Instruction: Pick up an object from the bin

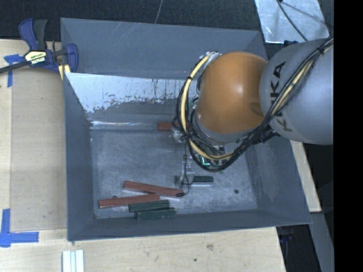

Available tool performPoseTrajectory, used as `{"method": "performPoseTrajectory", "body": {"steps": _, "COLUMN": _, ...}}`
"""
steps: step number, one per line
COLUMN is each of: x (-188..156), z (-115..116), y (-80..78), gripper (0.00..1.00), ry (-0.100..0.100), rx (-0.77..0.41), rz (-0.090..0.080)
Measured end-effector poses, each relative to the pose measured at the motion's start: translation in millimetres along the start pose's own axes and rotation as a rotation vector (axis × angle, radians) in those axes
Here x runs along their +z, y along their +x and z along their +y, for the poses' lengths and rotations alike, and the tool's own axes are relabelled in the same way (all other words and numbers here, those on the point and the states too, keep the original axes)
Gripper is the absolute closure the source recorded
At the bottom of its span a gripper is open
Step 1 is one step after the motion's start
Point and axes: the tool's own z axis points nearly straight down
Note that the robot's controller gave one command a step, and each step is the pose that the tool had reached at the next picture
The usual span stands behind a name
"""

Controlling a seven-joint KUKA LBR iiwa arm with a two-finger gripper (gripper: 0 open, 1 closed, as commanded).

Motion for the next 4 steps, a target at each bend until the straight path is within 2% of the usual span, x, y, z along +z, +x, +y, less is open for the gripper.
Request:
{"method": "performPoseTrajectory", "body": {"steps": 1, "x": -3.8, "z": -0.1, "y": -1.7, "gripper": 0.0, "ry": -0.001, "rx": 0.003, "rz": -0.008}}
{"method": "performPoseTrajectory", "body": {"steps": 2, "x": 57.6, "z": 11.0, "y": 13.4, "gripper": 0.0, "ry": -0.002, "rx": -0.006, "rz": -0.013}}
{"method": "performPoseTrajectory", "body": {"steps": 3, "x": 85.9, "z": 16.4, "y": 19.9, "gripper": 0.0, "ry": 0.0, "rx": 0.128, "rz": -0.001}}
{"method": "performPoseTrajectory", "body": {"steps": 4, "x": 122.3, "z": 45.2, "y": -2.5, "gripper": 1.0, "ry": -0.005, "rx": 0.138, "rz": -0.007}}
